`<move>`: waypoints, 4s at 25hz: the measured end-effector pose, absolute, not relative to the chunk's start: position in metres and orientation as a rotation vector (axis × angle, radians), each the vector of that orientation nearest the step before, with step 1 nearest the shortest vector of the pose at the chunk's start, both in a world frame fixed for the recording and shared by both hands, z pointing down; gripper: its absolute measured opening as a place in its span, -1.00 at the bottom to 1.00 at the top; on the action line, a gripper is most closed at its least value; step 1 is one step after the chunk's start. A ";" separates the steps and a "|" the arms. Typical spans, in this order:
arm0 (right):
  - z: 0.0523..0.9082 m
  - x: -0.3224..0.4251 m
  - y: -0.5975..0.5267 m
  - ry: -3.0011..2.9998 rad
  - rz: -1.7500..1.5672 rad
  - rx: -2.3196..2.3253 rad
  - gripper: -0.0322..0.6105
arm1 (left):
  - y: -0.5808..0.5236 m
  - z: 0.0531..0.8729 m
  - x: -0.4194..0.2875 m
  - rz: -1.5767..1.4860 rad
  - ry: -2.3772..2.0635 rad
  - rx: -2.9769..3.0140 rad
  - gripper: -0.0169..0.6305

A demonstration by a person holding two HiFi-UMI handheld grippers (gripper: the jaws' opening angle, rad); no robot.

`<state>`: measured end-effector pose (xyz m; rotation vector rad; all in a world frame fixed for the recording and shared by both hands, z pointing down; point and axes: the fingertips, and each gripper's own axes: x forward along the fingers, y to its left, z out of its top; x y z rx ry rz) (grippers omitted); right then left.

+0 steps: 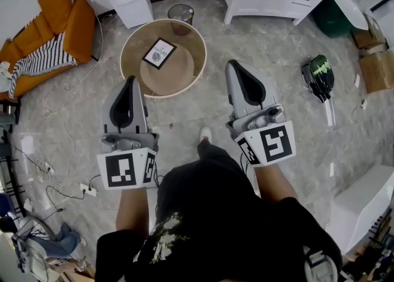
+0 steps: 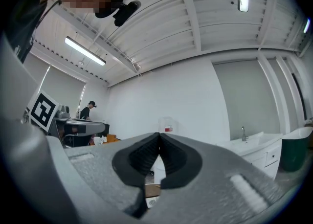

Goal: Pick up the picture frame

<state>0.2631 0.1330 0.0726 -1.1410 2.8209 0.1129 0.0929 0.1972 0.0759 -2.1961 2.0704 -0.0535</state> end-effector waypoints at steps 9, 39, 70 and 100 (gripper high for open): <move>0.068 0.232 0.083 2.862 0.126 -0.921 -0.91 | 0.175 0.075 0.071 -0.050 2.222 -2.030 -0.91; 0.110 0.216 -0.001 2.941 0.079 -0.824 -0.91 | 0.098 0.111 0.061 -0.085 2.340 -1.971 -0.91; 0.118 0.031 -0.158 2.992 0.035 -0.772 -0.91 | -0.059 0.115 -0.109 -0.149 2.355 -1.989 -0.91; 0.151 -0.081 -0.311 3.097 -0.010 -0.562 -0.91 | -0.187 0.150 -0.196 -0.087 2.589 -1.814 -0.91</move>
